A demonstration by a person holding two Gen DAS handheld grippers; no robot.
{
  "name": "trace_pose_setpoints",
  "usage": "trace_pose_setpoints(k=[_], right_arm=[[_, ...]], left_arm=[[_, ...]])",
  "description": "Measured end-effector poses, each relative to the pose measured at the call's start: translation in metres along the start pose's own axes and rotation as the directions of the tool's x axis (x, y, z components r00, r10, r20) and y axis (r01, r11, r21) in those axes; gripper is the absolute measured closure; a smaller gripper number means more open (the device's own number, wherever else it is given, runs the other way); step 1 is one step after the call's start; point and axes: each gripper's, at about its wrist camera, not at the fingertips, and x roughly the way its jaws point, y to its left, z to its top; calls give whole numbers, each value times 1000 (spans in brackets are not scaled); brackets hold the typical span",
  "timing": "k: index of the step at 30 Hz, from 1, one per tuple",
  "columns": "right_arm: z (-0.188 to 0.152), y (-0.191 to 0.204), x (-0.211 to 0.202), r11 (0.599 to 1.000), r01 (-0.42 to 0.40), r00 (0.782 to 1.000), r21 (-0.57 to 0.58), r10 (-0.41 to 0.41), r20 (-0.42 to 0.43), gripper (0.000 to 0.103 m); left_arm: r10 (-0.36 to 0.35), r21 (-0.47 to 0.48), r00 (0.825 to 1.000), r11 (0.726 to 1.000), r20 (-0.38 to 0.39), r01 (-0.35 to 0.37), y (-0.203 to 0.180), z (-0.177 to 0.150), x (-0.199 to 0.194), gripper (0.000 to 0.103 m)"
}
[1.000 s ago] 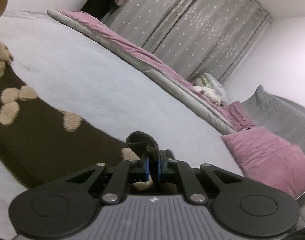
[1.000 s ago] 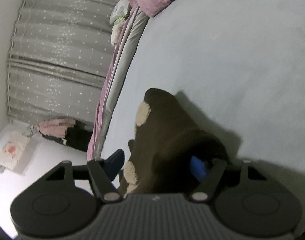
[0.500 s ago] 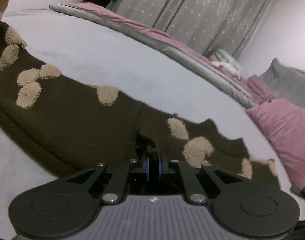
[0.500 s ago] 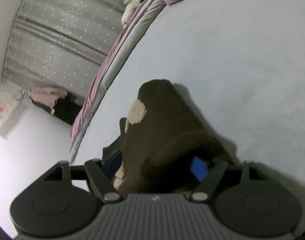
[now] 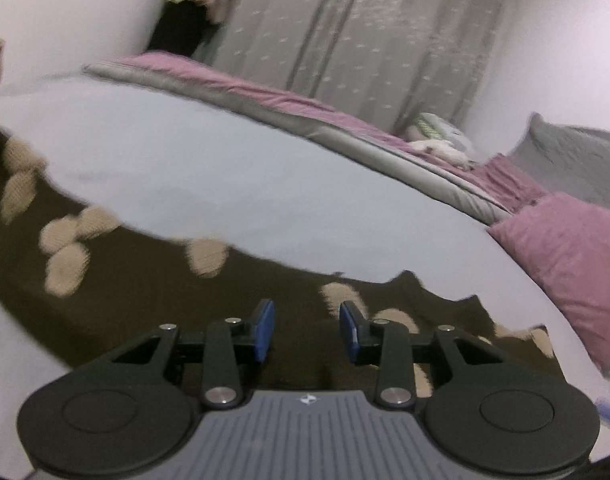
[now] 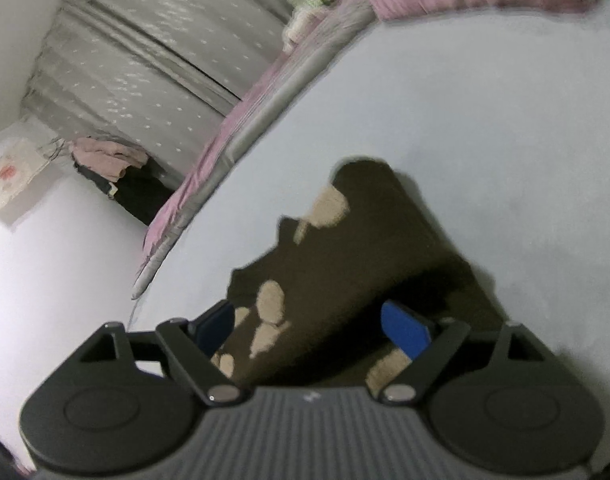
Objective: Fold clothes
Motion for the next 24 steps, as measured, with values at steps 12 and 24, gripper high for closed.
trace_pose_setpoints(k=[12,24], right_arm=[[-37,57,29,793,231,973,-565,-184,139,52],[-71,55,53,668,223,960,-710,-275,44,51]], left_arm=[[-130,294,982,941,-137,166,-52,-20,13,69],[-92,402,971,898,-219,176,-64,-35,13,67]])
